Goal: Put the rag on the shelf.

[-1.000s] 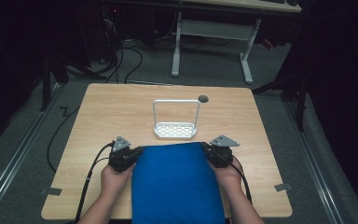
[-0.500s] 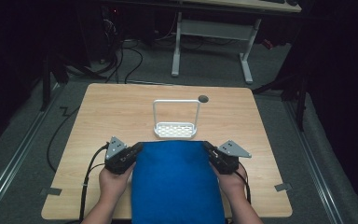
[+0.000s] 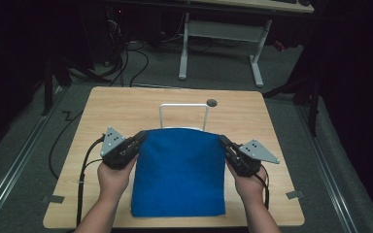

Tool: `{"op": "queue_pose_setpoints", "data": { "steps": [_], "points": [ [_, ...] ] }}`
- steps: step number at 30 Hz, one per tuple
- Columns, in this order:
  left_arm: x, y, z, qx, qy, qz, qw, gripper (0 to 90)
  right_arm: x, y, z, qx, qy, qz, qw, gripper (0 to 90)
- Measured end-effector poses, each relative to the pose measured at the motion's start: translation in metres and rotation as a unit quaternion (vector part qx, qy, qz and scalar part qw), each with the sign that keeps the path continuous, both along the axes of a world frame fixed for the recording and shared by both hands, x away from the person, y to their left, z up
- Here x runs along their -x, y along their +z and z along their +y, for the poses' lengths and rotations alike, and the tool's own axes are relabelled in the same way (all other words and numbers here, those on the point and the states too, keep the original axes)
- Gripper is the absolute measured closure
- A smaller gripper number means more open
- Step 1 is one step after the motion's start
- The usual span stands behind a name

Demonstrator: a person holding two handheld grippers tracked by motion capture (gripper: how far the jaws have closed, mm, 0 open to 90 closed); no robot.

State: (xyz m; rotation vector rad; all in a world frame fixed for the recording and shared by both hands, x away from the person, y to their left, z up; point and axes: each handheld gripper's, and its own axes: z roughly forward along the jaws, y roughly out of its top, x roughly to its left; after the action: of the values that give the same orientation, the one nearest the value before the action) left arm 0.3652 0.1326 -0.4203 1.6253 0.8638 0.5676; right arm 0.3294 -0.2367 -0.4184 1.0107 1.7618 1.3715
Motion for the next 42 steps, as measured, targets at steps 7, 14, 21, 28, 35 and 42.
{"op": "queue_pose_setpoints", "data": {
  "steps": [7, 14, 21, 28, 35, 42],
  "points": [
    [-0.004, 0.023, -0.006, 0.006, -0.007, -0.025, 0.9996, 87.4, -0.001, 0.020, 0.000, -0.002, 0.002, -0.026, 0.9997, 88.1],
    [-0.007, 0.041, -0.008, 0.013, -0.007, -0.046, 0.9988, 87.5, -0.004, 0.041, 0.000, -0.014, 0.008, -0.044, 0.9989, 88.2],
    [-0.013, 0.051, -0.005, 0.015, 0.001, -0.055, 0.9984, 87.5, -0.011, 0.058, 0.001, -0.019, 0.008, -0.066, 0.9976, 88.1],
    [-0.021, 0.060, -0.002, 0.024, 0.008, -0.061, 0.9979, 87.6, -0.018, 0.069, 0.003, -0.022, 0.006, -0.076, 0.9969, 88.2],
    [-0.038, 0.081, -0.005, 0.011, 0.008, -0.088, 0.9960, 87.6, -0.035, 0.089, 0.000, -0.030, -0.003, -0.088, 0.9957, 88.1],
    [-0.059, 0.089, -0.004, -0.003, 0.024, -0.084, 0.9961, 87.6, -0.050, 0.103, -0.005, -0.037, -0.008, -0.087, 0.9955, 88.2]
  ]
}}
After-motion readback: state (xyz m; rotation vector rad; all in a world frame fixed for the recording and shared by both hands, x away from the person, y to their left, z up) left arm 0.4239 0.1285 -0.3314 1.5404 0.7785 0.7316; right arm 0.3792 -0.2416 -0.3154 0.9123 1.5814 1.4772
